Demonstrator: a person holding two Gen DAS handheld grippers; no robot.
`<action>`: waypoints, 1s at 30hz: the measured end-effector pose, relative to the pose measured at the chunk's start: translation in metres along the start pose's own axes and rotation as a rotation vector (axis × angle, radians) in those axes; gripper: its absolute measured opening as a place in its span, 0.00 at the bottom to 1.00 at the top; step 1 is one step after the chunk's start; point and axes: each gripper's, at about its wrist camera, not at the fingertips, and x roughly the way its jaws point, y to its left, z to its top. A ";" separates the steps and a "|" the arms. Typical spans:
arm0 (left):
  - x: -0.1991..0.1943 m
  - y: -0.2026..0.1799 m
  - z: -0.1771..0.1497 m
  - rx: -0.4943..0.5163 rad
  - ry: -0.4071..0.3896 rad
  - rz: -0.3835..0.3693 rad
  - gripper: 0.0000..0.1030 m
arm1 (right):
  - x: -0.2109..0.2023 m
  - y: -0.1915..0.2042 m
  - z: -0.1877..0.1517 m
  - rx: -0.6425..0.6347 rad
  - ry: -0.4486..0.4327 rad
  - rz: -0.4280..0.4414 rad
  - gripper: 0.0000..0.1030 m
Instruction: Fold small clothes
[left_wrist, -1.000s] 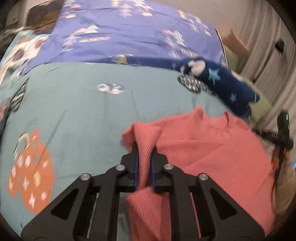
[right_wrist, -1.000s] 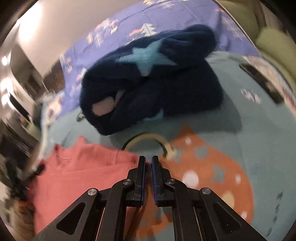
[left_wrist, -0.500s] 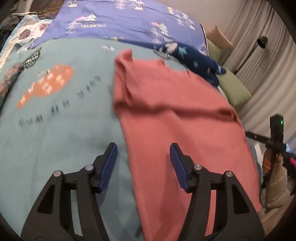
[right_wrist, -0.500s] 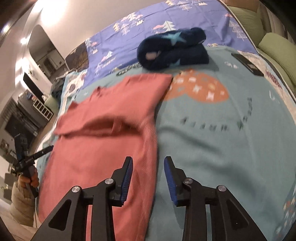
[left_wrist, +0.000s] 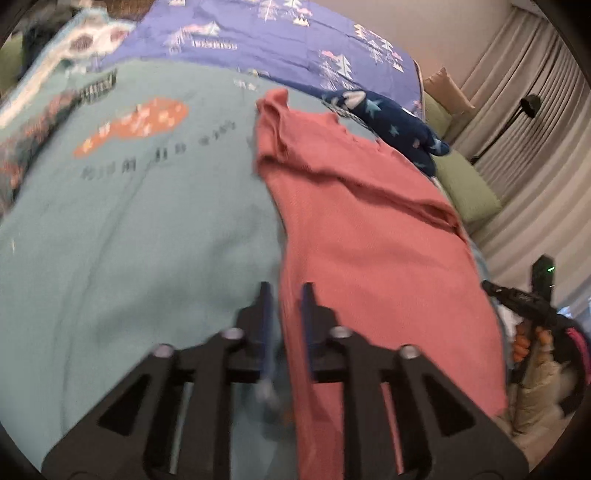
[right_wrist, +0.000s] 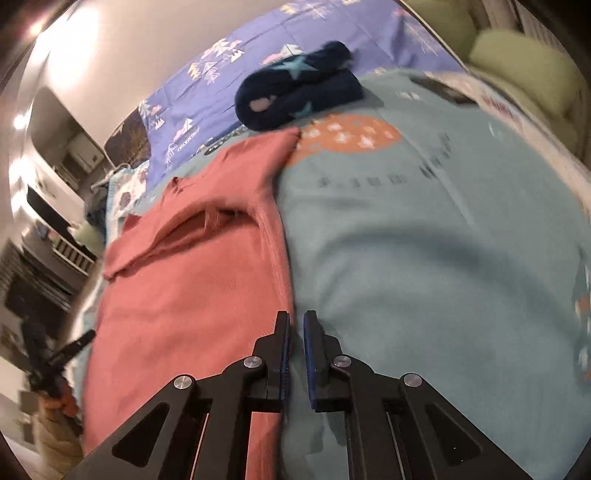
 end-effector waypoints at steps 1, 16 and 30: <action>-0.004 0.000 -0.006 -0.003 -0.001 -0.018 0.35 | -0.006 -0.001 -0.008 0.000 -0.004 0.011 0.08; -0.051 -0.018 -0.076 0.037 -0.043 0.020 0.49 | -0.069 0.026 -0.111 -0.191 -0.050 0.015 0.53; -0.085 -0.029 -0.144 0.145 -0.017 -0.002 0.68 | -0.095 0.003 -0.183 -0.050 -0.071 0.194 0.55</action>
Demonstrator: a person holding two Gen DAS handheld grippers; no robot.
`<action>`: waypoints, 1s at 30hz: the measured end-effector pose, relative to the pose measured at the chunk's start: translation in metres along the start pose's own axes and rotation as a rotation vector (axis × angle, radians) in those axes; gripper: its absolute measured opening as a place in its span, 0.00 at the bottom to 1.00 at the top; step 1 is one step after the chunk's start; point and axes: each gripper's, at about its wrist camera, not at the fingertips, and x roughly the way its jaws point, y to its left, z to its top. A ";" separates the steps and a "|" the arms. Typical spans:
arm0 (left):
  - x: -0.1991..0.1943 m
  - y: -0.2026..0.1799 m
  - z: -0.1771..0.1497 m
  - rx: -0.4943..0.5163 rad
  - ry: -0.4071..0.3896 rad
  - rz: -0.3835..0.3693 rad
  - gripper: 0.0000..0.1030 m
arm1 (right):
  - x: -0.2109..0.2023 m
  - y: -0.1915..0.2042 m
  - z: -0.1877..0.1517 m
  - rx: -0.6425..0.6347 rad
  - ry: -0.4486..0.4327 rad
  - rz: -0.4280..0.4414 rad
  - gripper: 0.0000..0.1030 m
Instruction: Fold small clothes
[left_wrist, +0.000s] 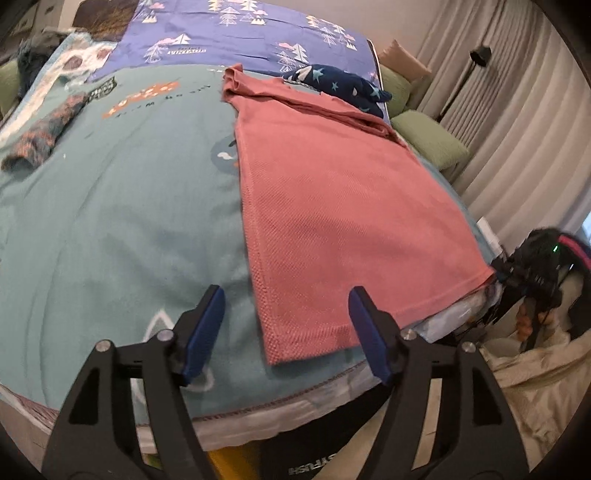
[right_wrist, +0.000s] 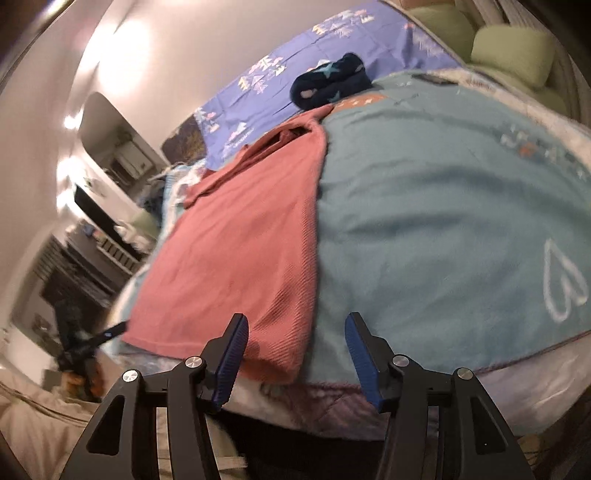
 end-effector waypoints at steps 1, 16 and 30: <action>0.002 0.000 0.001 -0.007 0.002 -0.017 0.68 | 0.006 0.002 0.002 -0.010 0.013 0.023 0.55; -0.035 -0.008 -0.001 -0.016 -0.070 -0.146 0.06 | -0.009 -0.009 0.008 0.138 -0.042 0.197 0.03; 0.006 0.000 -0.009 -0.115 0.027 -0.133 0.51 | 0.020 -0.008 0.014 0.070 0.082 0.093 0.40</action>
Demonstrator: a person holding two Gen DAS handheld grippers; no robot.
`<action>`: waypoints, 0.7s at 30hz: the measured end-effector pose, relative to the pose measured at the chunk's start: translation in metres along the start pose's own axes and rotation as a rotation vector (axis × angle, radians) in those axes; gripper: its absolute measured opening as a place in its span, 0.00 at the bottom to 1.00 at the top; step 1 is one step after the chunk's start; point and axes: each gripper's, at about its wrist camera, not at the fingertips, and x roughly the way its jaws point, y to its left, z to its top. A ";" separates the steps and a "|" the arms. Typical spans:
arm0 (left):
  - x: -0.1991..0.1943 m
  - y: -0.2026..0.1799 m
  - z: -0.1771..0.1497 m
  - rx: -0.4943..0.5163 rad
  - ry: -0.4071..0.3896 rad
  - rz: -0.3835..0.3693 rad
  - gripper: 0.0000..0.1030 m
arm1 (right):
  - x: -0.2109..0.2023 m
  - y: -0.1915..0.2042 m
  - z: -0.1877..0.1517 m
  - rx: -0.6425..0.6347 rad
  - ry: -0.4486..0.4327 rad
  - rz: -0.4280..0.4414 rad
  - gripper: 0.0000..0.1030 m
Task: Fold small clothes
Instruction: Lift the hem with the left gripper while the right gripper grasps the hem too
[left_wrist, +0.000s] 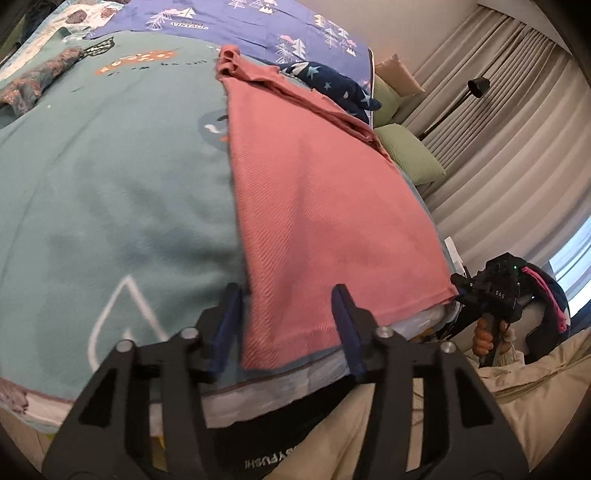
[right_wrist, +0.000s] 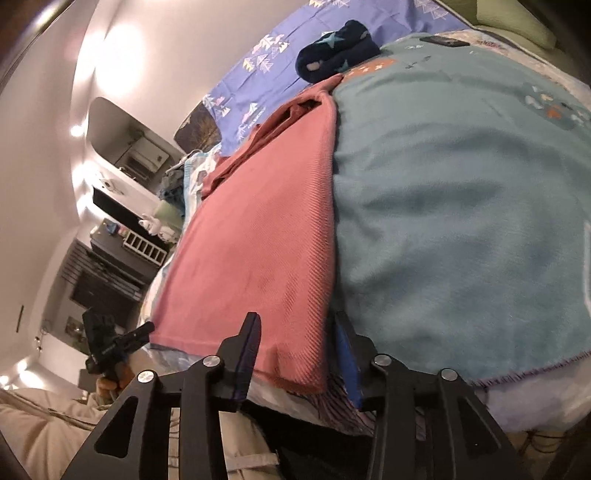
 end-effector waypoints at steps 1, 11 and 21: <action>0.002 -0.004 0.000 0.016 0.000 0.010 0.44 | 0.001 0.000 -0.001 -0.002 0.000 -0.001 0.34; -0.052 -0.036 0.031 0.082 -0.157 -0.064 0.06 | -0.041 0.023 0.007 -0.081 -0.121 0.143 0.04; -0.052 -0.044 0.054 0.122 -0.190 -0.015 0.06 | -0.046 0.049 0.033 -0.145 -0.183 0.155 0.04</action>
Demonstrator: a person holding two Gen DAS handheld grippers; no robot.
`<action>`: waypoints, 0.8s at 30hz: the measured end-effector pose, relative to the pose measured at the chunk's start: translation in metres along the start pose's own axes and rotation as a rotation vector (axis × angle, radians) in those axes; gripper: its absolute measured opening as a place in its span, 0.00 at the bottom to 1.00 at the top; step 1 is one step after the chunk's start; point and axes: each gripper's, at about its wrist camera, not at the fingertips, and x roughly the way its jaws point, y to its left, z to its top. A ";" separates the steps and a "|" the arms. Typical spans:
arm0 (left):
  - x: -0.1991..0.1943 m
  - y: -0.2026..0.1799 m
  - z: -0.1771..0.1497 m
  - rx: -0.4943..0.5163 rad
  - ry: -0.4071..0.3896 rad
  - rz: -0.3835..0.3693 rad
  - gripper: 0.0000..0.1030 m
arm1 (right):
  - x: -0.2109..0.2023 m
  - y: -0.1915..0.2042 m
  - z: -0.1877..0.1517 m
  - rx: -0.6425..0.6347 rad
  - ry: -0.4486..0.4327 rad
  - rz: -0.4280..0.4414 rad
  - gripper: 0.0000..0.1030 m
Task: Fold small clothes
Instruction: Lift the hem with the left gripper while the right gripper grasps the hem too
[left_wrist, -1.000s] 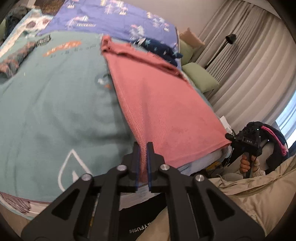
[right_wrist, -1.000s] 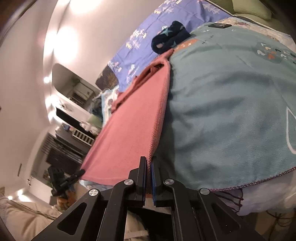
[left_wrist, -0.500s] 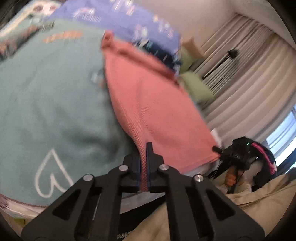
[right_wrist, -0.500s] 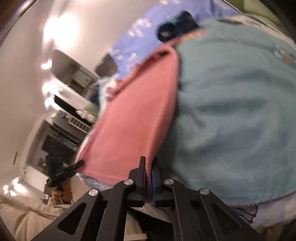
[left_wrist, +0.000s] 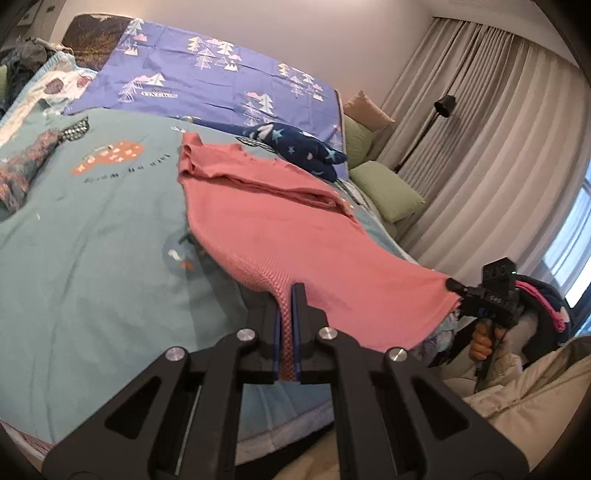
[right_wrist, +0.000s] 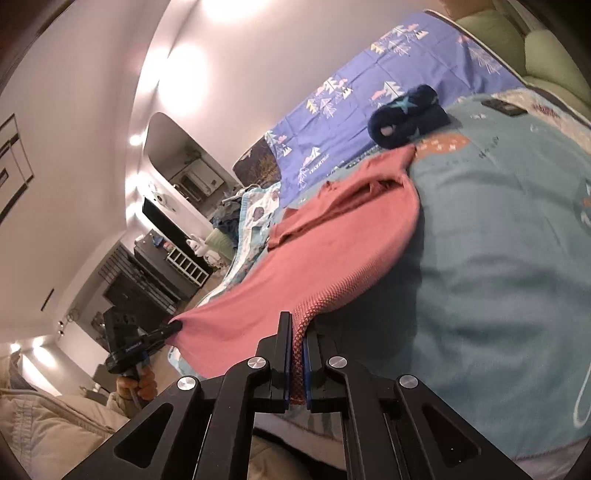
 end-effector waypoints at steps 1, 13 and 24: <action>0.001 0.000 0.003 0.005 -0.001 0.011 0.06 | -0.002 0.001 0.000 -0.007 -0.004 -0.006 0.04; 0.015 -0.006 0.053 0.054 -0.094 0.056 0.06 | 0.011 0.017 0.051 -0.112 -0.069 -0.122 0.04; 0.032 -0.007 0.097 0.093 -0.133 0.092 0.06 | 0.036 0.014 0.103 -0.151 -0.123 -0.137 0.04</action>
